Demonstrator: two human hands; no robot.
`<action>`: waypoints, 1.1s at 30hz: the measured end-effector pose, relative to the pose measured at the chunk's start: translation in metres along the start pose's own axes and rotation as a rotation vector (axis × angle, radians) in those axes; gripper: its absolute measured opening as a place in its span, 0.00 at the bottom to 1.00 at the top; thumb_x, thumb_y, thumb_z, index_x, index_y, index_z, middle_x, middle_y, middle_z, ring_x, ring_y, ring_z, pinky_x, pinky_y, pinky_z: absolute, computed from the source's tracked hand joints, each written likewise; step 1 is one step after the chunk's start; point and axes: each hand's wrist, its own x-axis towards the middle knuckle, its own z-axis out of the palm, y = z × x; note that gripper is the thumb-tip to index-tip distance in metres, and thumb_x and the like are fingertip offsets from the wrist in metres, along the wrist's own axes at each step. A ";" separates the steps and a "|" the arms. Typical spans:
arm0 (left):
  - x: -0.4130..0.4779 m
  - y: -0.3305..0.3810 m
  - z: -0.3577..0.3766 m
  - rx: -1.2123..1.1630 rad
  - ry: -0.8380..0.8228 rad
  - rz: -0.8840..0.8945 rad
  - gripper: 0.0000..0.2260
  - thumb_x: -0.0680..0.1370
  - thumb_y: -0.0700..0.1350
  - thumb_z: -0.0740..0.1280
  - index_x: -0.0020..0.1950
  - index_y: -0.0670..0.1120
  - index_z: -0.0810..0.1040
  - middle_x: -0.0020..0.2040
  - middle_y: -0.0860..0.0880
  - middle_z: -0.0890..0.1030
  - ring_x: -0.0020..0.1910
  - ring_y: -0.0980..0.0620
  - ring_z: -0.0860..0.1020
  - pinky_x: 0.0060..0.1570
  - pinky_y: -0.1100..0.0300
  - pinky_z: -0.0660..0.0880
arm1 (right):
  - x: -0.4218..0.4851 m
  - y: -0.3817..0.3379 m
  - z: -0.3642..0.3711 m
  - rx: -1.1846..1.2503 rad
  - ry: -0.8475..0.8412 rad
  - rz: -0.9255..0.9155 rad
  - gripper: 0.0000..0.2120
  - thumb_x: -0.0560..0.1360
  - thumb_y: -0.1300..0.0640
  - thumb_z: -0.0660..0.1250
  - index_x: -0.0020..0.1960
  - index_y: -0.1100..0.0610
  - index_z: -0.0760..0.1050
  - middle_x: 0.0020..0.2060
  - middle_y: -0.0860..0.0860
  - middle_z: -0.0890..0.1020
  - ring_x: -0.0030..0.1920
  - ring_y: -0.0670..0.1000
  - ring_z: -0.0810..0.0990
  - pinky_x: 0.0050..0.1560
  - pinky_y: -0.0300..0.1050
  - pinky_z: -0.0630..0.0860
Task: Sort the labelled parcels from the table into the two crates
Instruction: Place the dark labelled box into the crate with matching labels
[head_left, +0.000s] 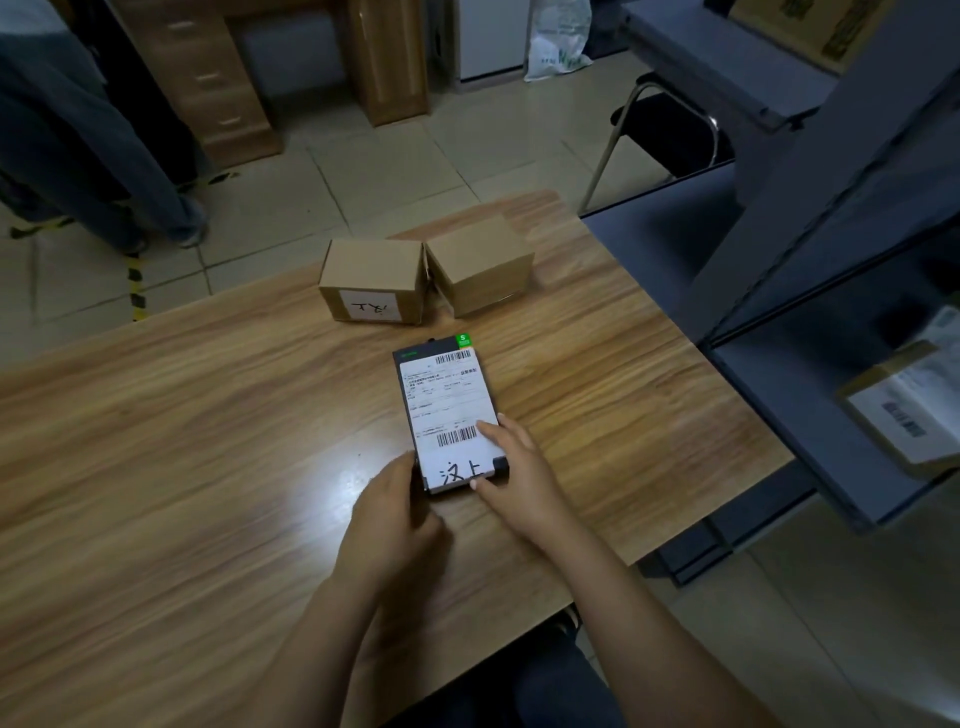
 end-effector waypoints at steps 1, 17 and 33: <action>0.001 0.000 -0.001 0.046 0.021 0.010 0.25 0.67 0.41 0.69 0.64 0.50 0.72 0.58 0.52 0.77 0.55 0.50 0.76 0.49 0.59 0.71 | -0.001 -0.001 0.000 -0.008 0.012 0.003 0.33 0.73 0.68 0.71 0.74 0.56 0.66 0.74 0.51 0.61 0.66 0.43 0.65 0.49 0.13 0.57; 0.003 -0.042 -0.033 0.334 0.298 0.002 0.16 0.74 0.45 0.70 0.60 0.40 0.77 0.51 0.40 0.81 0.48 0.38 0.79 0.48 0.47 0.76 | 0.008 -0.036 0.036 -0.298 0.149 0.234 0.67 0.58 0.33 0.77 0.79 0.58 0.40 0.75 0.55 0.55 0.74 0.57 0.55 0.73 0.47 0.56; 0.045 0.059 -0.123 0.356 0.359 0.333 0.27 0.68 0.43 0.75 0.65 0.41 0.74 0.56 0.42 0.77 0.53 0.39 0.76 0.49 0.50 0.72 | -0.008 -0.109 -0.048 -0.282 0.657 -0.054 0.60 0.56 0.39 0.76 0.78 0.54 0.48 0.63 0.49 0.62 0.64 0.52 0.64 0.60 0.50 0.73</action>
